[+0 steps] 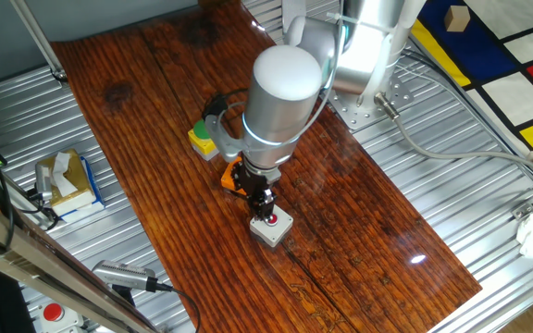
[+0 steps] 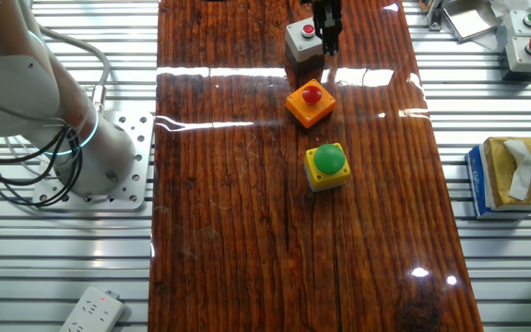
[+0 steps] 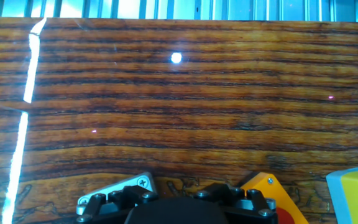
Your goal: Press three buttons from left to right in sequence
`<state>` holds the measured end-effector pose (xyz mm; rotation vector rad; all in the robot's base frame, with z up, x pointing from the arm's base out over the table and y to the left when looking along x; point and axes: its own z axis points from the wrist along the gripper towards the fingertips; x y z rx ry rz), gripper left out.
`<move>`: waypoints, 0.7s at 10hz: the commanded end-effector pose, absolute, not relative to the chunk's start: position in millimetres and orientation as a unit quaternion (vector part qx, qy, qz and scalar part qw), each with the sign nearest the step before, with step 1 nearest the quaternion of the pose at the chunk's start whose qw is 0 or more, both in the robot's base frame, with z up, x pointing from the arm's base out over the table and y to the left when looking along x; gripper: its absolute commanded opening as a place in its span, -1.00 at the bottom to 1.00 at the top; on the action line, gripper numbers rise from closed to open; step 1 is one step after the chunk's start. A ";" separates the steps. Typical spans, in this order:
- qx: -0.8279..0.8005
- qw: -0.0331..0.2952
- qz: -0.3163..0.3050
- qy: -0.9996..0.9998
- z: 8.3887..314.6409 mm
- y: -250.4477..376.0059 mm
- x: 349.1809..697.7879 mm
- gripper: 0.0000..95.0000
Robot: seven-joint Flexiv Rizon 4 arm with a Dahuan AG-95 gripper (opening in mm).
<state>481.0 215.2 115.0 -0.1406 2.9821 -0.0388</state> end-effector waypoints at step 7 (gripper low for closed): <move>-0.070 0.071 -0.013 0.995 114.6 215.4 481.3 0.60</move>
